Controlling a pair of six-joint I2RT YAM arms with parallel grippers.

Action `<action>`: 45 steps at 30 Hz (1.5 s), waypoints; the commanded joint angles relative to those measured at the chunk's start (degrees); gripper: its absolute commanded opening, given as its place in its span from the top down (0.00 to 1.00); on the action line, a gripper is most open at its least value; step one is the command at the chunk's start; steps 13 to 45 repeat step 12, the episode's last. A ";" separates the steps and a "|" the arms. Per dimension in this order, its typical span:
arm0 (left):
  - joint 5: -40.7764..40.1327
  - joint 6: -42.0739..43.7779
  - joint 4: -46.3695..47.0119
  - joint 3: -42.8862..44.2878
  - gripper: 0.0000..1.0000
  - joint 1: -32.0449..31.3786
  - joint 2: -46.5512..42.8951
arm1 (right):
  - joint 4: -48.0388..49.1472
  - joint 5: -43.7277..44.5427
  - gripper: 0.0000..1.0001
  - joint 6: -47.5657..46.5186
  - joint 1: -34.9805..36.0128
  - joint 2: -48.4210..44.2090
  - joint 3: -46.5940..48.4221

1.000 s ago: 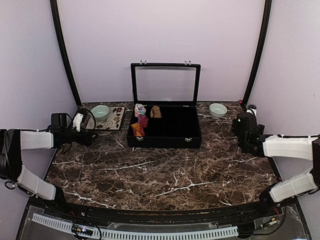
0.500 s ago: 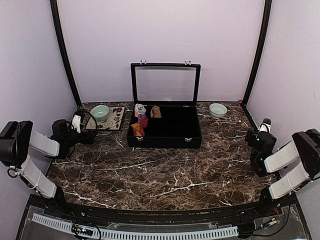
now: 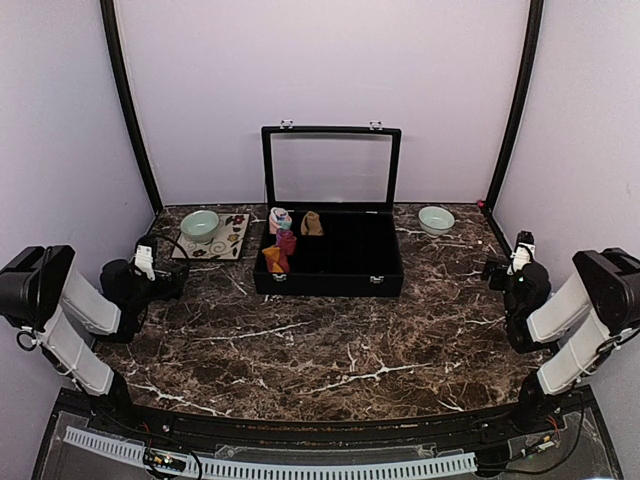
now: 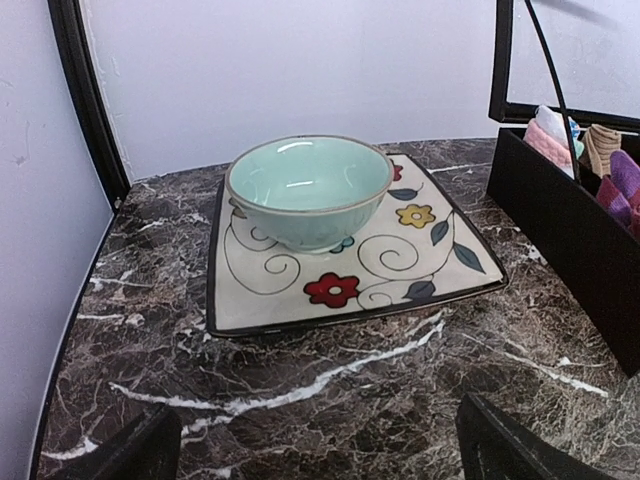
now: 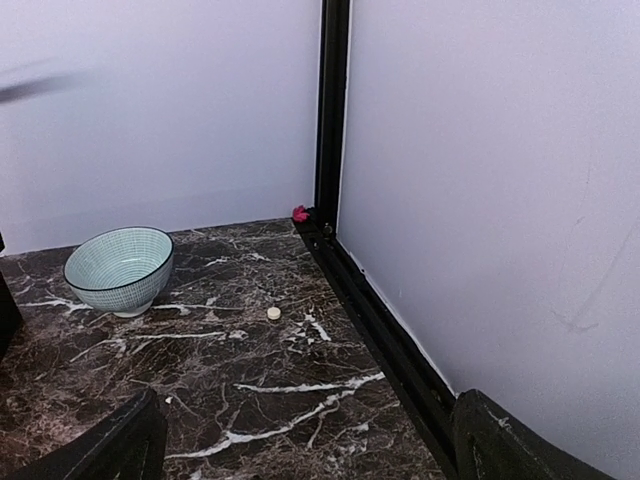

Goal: Roll the socks
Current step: Reset both arms

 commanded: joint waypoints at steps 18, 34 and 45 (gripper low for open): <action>-0.34 -0.34 6.59 0.65 0.01 0.07 -0.20 | 0.18 -3.46 0.00 0.73 -1.50 -0.07 1.87; -0.34 -0.34 6.59 0.65 0.01 0.07 -0.20 | 0.18 -3.46 0.00 0.73 -1.50 -0.07 1.87; -0.34 -0.34 6.59 0.65 0.01 0.07 -0.20 | 0.18 -3.46 0.00 0.73 -1.50 -0.07 1.87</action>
